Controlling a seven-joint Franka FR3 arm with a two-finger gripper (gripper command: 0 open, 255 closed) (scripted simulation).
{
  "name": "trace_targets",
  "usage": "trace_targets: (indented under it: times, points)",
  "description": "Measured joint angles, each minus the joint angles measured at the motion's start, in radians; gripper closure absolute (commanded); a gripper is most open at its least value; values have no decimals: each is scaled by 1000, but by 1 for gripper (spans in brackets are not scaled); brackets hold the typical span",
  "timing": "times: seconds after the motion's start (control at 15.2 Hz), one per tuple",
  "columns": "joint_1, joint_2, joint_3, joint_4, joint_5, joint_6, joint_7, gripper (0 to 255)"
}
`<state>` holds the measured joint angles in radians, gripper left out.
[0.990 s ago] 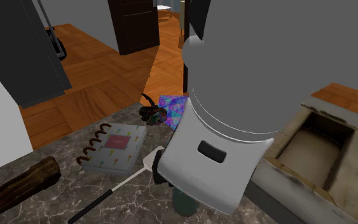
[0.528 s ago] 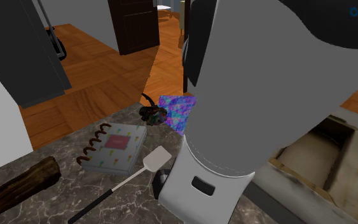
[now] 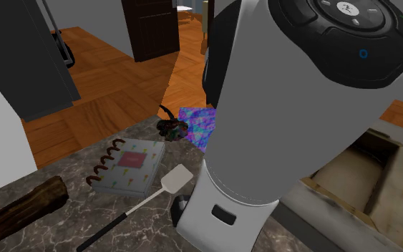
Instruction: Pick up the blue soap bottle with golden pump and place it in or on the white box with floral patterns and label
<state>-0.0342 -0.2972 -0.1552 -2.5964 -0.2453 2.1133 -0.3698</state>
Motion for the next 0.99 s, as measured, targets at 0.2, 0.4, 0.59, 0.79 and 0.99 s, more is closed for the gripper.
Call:
trace_targets:
  times: [0.2, 0.4, 0.59, 0.79, 0.99]
  points:
    - [0, 0, 0, 0, 0, 0, 0, 255]
    - [0, 0, 0, 0, 0, 0, 0, 255]
    - [0, 0, 0, 0, 0, 0, 0, 255]
    - [1, -4, 1, 4, 1, -8, 0, 255]
    - [1, -30, 3, 18, 4, -48, -6, 255]
